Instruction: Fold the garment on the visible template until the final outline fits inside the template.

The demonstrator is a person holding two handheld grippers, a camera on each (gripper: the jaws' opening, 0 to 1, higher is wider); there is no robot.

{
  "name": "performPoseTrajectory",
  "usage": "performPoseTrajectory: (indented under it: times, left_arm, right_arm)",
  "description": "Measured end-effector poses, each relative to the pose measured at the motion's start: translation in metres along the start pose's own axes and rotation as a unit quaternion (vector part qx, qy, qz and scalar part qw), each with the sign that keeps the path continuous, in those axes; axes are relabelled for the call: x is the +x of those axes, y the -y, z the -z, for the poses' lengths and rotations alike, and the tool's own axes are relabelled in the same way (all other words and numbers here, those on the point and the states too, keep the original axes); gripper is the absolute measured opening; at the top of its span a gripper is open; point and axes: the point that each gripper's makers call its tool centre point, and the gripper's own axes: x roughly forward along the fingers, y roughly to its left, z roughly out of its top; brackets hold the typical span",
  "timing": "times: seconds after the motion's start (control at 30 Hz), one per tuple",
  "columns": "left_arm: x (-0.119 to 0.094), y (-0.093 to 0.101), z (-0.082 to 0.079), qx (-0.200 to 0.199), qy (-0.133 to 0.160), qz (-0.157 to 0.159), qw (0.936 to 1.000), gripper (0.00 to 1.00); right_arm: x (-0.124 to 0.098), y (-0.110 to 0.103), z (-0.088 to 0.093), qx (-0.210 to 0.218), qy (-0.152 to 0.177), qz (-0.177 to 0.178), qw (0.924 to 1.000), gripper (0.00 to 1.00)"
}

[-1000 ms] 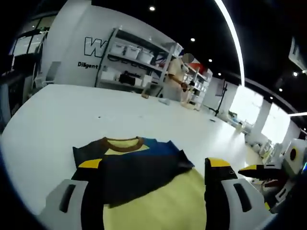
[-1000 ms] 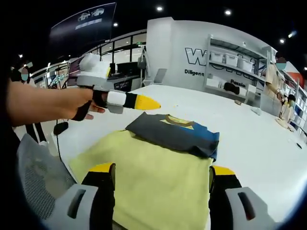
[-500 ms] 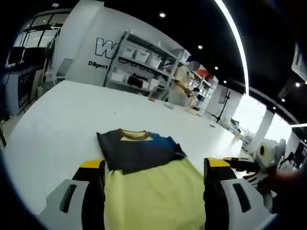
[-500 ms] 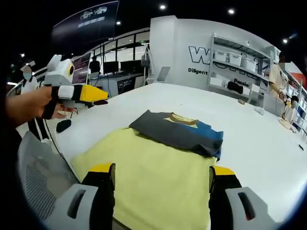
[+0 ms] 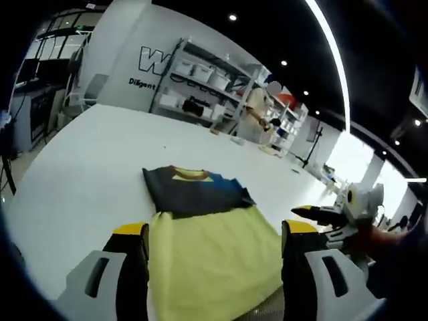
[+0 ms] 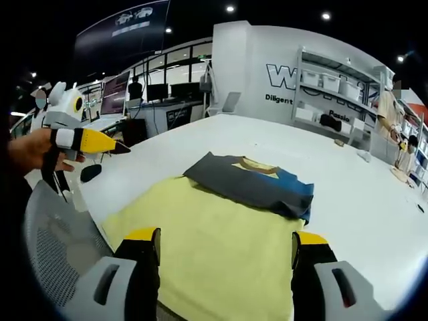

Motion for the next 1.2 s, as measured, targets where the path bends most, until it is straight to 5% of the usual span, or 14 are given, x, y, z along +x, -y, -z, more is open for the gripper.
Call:
performPoseTrajectory:
  times: [0.43, 0.63, 0.87, 0.93, 1.1, 1.2]
  left_arm:
    - [-0.005, -0.008, 0.031, -0.006, -0.04, -0.018, 0.999, 0.73]
    - [-0.006, -0.013, 0.044, 0.005, -0.067, -0.026, 0.9974, 0.68]
    - [-0.006, -0.016, 0.06, 0.011, -0.103, -0.033, 0.9941, 0.67]
    - [-0.01, -0.022, 0.074, 0.01, -0.145, -0.049, 0.9882, 0.64]
    - [-0.009, -0.026, 0.082, 0.014, -0.164, -0.048, 0.9852, 0.59]
    - [-0.013, -0.031, 0.096, 0.031, -0.206, -0.057, 0.9764, 0.55]
  right_arm:
    - [-0.005, 0.004, 0.001, 0.001, -0.008, 0.002, 1.0, 0.8]
    - [-0.009, 0.013, 0.009, -0.01, -0.041, 0.006, 0.9991, 0.79]
    - [-0.013, 0.022, 0.03, -0.013, -0.097, 0.004, 0.9952, 0.75]
    - [-0.015, 0.017, 0.045, -0.015, -0.136, -0.014, 0.9904, 0.7]
    - [-0.018, 0.021, 0.066, -0.03, -0.195, -0.021, 0.9801, 0.65]
    - [-0.022, 0.023, 0.084, -0.025, -0.235, -0.031, 0.9713, 0.63]
